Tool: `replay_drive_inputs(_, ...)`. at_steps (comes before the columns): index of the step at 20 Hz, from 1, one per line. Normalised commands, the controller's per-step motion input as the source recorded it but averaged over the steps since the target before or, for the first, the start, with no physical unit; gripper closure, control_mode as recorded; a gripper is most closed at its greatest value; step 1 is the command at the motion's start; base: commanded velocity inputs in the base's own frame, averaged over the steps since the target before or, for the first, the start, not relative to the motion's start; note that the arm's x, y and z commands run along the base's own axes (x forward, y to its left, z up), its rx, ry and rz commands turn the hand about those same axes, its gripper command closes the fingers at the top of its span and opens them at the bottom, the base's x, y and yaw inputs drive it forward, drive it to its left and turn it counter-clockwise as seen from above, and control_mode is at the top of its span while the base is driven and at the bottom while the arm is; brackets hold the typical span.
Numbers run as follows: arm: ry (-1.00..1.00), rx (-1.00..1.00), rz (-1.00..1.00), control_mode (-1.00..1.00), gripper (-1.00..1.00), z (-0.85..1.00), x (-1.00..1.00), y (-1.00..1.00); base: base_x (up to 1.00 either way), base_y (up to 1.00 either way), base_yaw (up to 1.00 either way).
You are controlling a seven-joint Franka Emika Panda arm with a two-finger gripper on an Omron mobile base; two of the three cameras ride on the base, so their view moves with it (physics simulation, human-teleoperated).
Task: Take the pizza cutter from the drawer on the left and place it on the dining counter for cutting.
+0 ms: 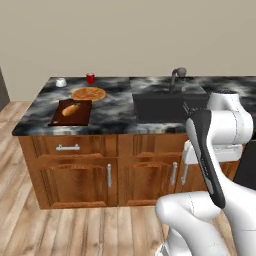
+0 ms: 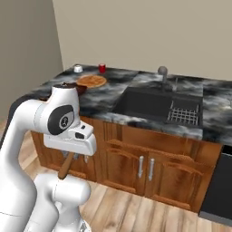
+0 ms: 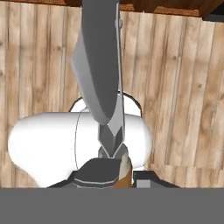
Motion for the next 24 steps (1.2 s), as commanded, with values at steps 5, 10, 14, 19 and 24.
replay_drive_inputs(5,0.0,0.0,0.0,1.0,1.0,0.0,0.0,0.0,-0.35,1.0,-0.3)
replay_drive_inputs(10,0.0,0.0,0.0,1.0,1.0,0.0,0.0,0.0,-0.36,1.0,-0.25)
replay_drive_inputs(14,0.0,0.0,0.0,1.0,1.0,0.0,0.0,0.0,-0.11,1.0,-0.3)
replay_drive_inputs(19,0.0,0.0,0.0,1.0,1.0,0.0,0.0,0.0,0.0,1.0,-0.41)
replay_drive_inputs(24,0.0,0.0,0.0,1.0,1.0,0.0,0.0,0.0,0.0,1.0,-0.44)
